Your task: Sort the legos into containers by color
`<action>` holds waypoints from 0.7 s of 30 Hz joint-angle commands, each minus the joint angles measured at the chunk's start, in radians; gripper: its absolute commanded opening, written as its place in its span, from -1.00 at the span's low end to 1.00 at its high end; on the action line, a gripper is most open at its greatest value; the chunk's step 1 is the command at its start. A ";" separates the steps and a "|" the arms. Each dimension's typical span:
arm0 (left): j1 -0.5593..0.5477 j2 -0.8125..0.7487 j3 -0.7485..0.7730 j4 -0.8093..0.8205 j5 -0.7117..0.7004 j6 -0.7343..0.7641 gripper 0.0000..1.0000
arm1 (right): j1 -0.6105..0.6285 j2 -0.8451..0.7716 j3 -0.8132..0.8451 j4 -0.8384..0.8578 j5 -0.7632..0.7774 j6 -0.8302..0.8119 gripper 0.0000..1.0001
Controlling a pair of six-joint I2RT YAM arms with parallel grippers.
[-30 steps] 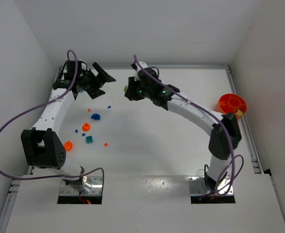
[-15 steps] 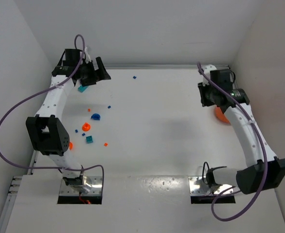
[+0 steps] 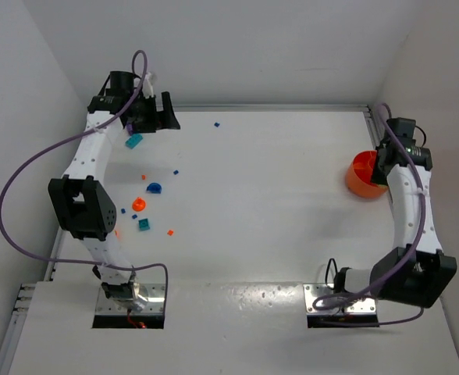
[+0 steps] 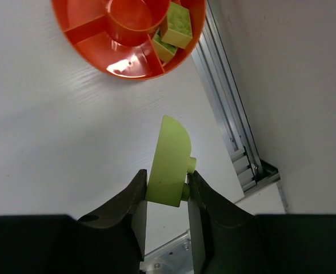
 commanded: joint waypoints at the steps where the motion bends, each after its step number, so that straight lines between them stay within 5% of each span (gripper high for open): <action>1: -0.003 0.044 0.083 -0.058 0.068 0.047 1.00 | -0.036 0.073 0.033 -0.006 0.067 0.141 -1.00; 9: -0.003 0.044 0.118 -0.122 0.175 0.202 1.00 | -0.094 0.107 0.033 0.084 0.047 0.275 -1.00; 21: 0.007 0.062 0.072 -0.113 0.203 0.152 1.00 | -0.185 0.235 0.055 0.126 0.013 0.333 -1.00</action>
